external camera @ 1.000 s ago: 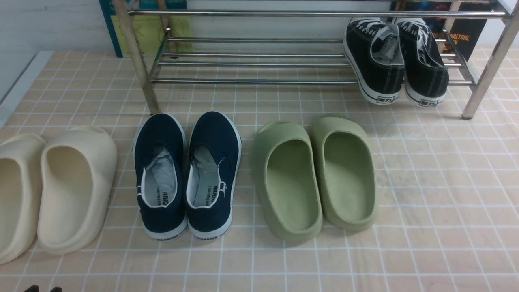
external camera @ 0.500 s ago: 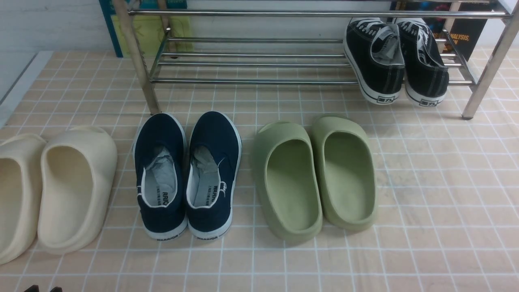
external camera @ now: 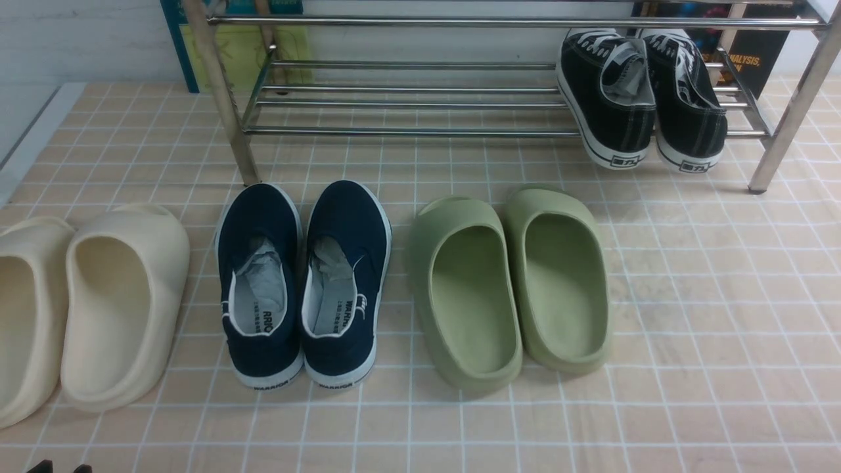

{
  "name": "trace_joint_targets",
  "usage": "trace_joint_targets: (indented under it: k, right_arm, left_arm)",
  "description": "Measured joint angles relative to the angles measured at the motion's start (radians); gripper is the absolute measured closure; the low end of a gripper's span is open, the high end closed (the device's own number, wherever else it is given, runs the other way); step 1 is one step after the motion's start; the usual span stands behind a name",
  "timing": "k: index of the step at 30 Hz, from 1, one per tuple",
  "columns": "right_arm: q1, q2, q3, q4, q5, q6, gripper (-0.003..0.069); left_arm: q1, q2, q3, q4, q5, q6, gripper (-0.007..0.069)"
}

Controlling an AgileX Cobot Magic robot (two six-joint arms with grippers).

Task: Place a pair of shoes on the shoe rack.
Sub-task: Use the left arm to grab the shoe closest to it

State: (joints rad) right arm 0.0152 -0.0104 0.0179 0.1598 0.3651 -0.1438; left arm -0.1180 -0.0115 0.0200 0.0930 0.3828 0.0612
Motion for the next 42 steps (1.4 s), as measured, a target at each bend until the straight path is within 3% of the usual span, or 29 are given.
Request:
trace_joint_targets:
  k: [7, 17, 19, 23, 25, 27, 30, 33, 36, 39, 42]
  right_arm:
    - [0.0, 0.0, 0.0, 0.0, 0.0, 0.0, 0.0566]
    - [0.0, 0.0, 0.0, 0.0, 0.0, 0.0, 0.0553]
    - [0.0, 0.0, 0.0, 0.0, 0.0, 0.0, 0.0551]
    - [0.0, 0.0, 0.0, 0.0, 0.0, 0.0, 0.0546]
    - [0.0, 0.0, 0.0, 0.0, 0.0, 0.0, 0.0544]
    - [0.0, 0.0, 0.0, 0.0, 0.0, 0.0, 0.054]
    - [0.0, 0.0, 0.0, 0.0, 0.0, 0.0, 0.0537]
    - [0.0, 0.0, 0.0, 0.0, 0.0, 0.0, 0.0533]
    - [0.0, 0.0, 0.0, 0.0, 0.0, 0.0, 0.0531]
    - [0.0, 0.0, 0.0, 0.0, 0.0, 0.0, 0.0527]
    - [0.0, 0.0, 0.0, 0.0, 0.0, 0.0, 0.0523]
  left_arm:
    - [0.0, 0.0, 0.009, 0.002, -0.106, 0.001, 0.0385]
    - [0.0, 0.0, 0.009, -0.012, -0.641, -0.014, 0.0385]
    - [0.0, 0.0, 0.009, -0.025, -0.72, -0.041, 0.0385]
    - [0.0, 0.0, 0.009, -0.078, -0.984, -0.239, 0.0385]
    - [0.0, 0.0, -0.005, -0.093, -1.03, -0.325, 0.0391]
    - [0.0, 0.0, -0.058, -0.113, -0.996, -0.39, 0.0412]
    - [0.0, 0.009, -0.212, -0.121, -0.787, -0.406, 0.0478]
    - [0.0, 0.09, -0.399, -0.121, -0.53, -0.332, 0.0576]
    - [0.0, 0.237, -0.511, -0.121, -0.329, -0.209, 0.062]
    - [0.0, 0.399, -0.532, -0.123, -0.266, -0.141, 0.0622]
    - [0.0, 0.595, -0.541, -0.143, -0.224, -0.156, 0.0622]
